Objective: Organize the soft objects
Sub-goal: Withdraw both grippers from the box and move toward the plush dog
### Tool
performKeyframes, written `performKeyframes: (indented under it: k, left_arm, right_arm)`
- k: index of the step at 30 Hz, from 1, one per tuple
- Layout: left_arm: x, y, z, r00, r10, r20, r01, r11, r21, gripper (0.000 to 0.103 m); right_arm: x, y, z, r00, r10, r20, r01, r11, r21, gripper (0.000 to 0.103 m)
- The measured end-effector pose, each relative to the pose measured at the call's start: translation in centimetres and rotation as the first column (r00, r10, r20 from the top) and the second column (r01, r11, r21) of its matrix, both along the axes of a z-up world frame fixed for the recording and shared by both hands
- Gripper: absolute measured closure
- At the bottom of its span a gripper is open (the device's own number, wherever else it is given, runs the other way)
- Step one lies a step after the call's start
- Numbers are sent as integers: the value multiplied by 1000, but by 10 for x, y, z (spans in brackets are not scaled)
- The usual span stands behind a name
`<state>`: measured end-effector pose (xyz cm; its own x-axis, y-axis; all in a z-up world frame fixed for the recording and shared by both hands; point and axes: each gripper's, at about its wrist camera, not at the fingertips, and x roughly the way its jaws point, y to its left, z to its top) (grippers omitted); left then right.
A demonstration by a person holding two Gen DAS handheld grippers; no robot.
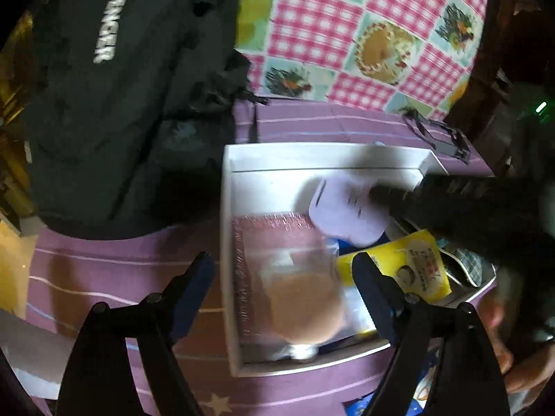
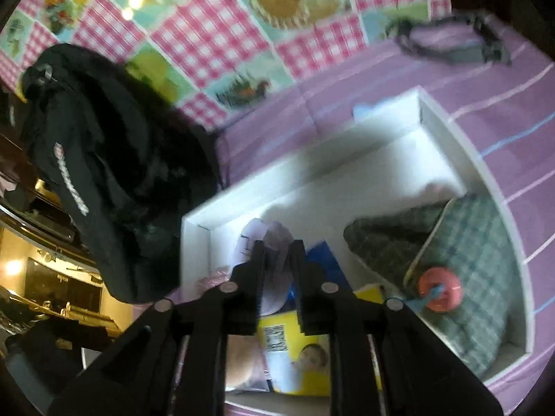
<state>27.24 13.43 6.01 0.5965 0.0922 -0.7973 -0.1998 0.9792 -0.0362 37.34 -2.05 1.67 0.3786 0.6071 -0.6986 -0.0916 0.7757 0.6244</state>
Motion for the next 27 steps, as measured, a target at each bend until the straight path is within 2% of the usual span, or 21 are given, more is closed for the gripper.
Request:
performKeyframes:
  k: [2, 3, 7, 10, 12, 17, 20, 22, 24, 27]
  left_arm:
    - [-4, 4, 5, 1000, 17, 21, -17, 1000, 0, 23]
    - [-5, 5, 7, 999, 19, 29, -19, 1000, 2, 24]
    - [-20, -4, 18, 998, 32, 53, -35, 998, 54, 25]
    - [-36, -25, 30, 996, 29, 87, -39, 993, 110, 25]
    - [-42, -37, 35, 996, 2, 90, -11, 995, 99, 25]
    - [-57, -69, 45, 998, -31, 57, 32, 999, -8, 25]
    - [-65, -80, 44, 999, -29, 40, 33, 996, -86, 25]
    - [-71, -89, 44, 999, -31, 35, 34, 996, -83, 25]
    - [-80, -101, 44, 999, -30, 22, 30, 999, -33, 25]
    - [-90, -114, 43, 998, -54, -11, 54, 998, -17, 25]
  right_arm:
    - [0, 5, -10, 997, 51, -52, -54, 997, -51, 79]
    - [-4, 1, -9, 998, 54, -43, -56, 997, -62, 78]
    - [-18, -28, 11, 999, 13, 34, -12, 1000, -28, 50]
    - [-33, -46, 31, 996, 22, 90, -18, 999, -49, 49]
    - [-49, -59, 49, 990, 27, 136, -15, 995, -95, 49]
    - [-90, -73, 81, 963, 82, 258, -9, 963, -270, 49]
    - [-116, -87, 93, 937, 140, 320, -40, 954, -298, 48]
    - [-132, -101, 94, 932, 156, 327, -49, 949, -311, 48]
    - [-143, -118, 89, 941, 168, 294, -69, 945, -319, 48]
    - [-153, -142, 83, 952, 168, 255, -93, 955, -282, 48]
